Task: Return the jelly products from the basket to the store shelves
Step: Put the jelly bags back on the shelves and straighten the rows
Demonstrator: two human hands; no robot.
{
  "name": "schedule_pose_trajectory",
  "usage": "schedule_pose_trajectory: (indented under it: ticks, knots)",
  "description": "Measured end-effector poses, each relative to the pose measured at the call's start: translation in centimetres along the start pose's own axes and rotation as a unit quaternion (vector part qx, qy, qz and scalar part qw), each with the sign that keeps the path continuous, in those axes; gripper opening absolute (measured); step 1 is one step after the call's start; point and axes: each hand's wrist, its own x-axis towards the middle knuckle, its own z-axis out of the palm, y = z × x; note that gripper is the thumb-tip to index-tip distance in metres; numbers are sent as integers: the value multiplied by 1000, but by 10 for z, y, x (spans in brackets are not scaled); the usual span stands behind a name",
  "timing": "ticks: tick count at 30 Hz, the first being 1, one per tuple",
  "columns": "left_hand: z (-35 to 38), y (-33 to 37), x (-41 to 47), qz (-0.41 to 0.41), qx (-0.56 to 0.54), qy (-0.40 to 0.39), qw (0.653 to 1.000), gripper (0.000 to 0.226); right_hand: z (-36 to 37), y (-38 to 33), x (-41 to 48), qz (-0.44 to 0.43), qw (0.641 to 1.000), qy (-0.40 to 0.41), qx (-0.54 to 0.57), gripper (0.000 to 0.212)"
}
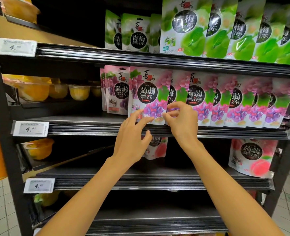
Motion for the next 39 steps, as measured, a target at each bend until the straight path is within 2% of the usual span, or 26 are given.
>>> schedule_pose_trajectory:
  ticks: [10, 18, 21, 23, 27, 32, 35, 39]
  knots:
    - [-6, -2, -7, -4, -6, -6, 1000, 39, 2, 2, -8, -15, 1000, 9, -5, 22]
    - [-17, -10, -30, 0, -104, 41, 994, 31, -1, 0, -30, -15, 999, 29, -16, 18]
    - [-22, -14, -54, -11, -150, 67, 986, 22, 3, -1, -54, -5, 997, 59, -44, 14]
    - [-21, -22, -78, -25, -165, 59, 984, 18, 9, 3, -79, 8, 997, 60, -57, 16]
    - [-2, -57, -149, -79, -196, -24, 977, 18, 31, 28, -150, 53, 994, -16, -95, 16]
    - [47, -119, -287, -238, -241, -130, 932, 18, 74, 106, -281, 178, 962, -150, -141, 10]
    - [83, -150, -390, -331, -230, -209, 891, 17, 96, 162, -379, 262, 918, -257, -150, 22]
    - [121, -178, -525, -454, -224, -284, 814, 15, 115, 235, -509, 363, 841, -366, -163, 25]
